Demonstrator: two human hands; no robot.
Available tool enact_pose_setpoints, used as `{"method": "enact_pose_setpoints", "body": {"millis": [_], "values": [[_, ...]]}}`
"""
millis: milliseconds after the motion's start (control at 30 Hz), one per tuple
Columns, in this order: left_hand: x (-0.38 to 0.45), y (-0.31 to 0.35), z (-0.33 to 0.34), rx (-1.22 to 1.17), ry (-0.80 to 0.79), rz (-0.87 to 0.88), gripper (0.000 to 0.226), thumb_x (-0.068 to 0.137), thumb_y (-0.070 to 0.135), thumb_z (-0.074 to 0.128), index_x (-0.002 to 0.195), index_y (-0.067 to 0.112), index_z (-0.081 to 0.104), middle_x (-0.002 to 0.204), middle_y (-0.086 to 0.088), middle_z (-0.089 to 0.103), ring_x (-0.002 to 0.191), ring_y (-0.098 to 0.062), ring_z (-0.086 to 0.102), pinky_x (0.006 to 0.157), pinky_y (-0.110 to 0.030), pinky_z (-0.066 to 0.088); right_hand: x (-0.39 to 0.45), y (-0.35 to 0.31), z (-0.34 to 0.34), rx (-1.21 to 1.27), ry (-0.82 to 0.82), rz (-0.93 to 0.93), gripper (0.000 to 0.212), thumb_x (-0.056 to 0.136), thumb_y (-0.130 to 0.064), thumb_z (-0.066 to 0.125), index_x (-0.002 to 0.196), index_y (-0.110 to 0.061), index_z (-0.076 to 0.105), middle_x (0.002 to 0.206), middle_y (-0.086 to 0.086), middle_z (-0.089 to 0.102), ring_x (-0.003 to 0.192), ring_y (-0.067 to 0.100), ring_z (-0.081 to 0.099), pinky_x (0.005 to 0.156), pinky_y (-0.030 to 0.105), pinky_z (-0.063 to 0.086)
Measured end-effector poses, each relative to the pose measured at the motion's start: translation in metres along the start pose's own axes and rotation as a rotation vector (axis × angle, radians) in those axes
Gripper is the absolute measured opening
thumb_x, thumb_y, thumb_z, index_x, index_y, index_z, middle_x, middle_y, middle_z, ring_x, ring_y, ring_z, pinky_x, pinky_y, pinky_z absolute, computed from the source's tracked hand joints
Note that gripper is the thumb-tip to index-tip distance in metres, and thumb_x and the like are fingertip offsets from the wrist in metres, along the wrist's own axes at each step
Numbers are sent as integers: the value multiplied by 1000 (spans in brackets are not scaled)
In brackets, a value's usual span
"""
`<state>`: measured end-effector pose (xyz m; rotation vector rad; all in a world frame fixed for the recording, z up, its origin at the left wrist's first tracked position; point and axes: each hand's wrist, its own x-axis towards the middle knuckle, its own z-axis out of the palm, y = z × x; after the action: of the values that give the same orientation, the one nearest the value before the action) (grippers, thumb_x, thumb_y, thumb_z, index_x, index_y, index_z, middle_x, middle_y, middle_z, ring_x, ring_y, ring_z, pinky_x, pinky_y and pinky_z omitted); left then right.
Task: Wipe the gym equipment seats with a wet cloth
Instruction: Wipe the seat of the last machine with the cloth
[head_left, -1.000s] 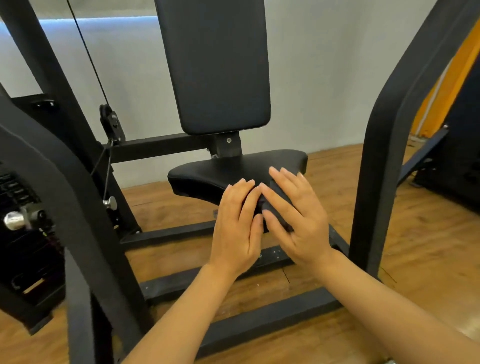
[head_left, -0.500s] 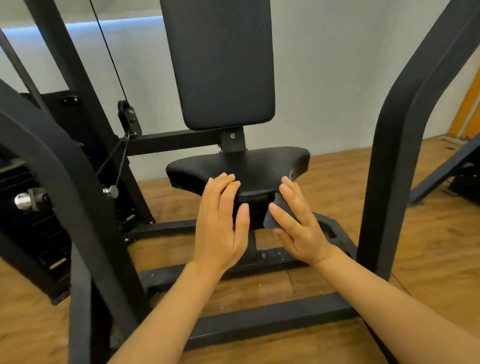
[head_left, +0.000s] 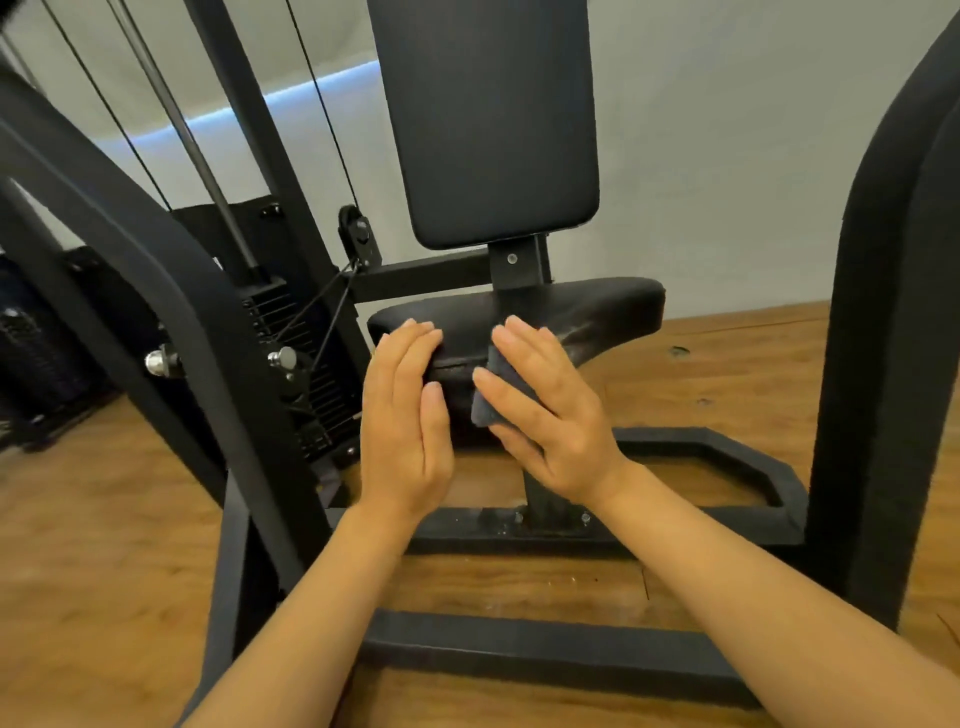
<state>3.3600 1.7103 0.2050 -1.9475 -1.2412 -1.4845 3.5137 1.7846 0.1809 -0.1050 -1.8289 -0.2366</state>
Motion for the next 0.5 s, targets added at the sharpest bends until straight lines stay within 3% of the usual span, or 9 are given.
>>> {"method": "enact_pose_setpoints", "body": {"millis": [67, 167, 333, 433, 500], "values": [[1, 4, 1, 65, -11, 27, 45, 106, 28, 32, 138, 0, 44, 144, -8, 44, 138, -27, 40, 113, -55, 33, -11, 15, 4, 12, 18, -55, 52, 108, -22, 43, 157, -25, 24, 166, -3, 11, 153, 23, 14, 123, 45, 19], [-1, 12, 2, 154, -47, 56, 45, 100, 17, 38, 141, 0, 41, 146, -13, 42, 141, -28, 37, 114, -59, 30, -22, 32, 6, 47, 5, -78, 58, 109, -22, 38, 160, -27, 10, 167, -6, 1, 154, 21, 11, 123, 45, 19], [-5, 21, 1, 235, -72, 34, 48, 99, 16, 36, 143, -1, 39, 149, -13, 41, 145, -26, 32, 121, -50, 22, -46, 51, 1, 162, 87, 454, 49, 109, -25, 30, 157, -25, 19, 165, -22, 0, 154, 14, 6, 126, 40, 11], [-2, 26, 6, 266, -45, 2, 47, 99, 18, 35, 142, 0, 41, 148, -13, 42, 145, -26, 32, 122, -47, 19, -24, 34, 6, 265, 150, 440, 43, 109, -21, 30, 150, -10, 28, 165, -18, 11, 153, 24, 16, 121, 59, 19], [-2, 28, 8, 288, -22, -1, 46, 100, 19, 35, 141, -1, 42, 146, -14, 44, 143, -27, 34, 120, -52, 22, -10, 21, 10, 309, 178, 336, 42, 110, -22, 30, 148, -5, 31, 164, -14, 16, 151, 28, 23, 116, 63, 27]]}}
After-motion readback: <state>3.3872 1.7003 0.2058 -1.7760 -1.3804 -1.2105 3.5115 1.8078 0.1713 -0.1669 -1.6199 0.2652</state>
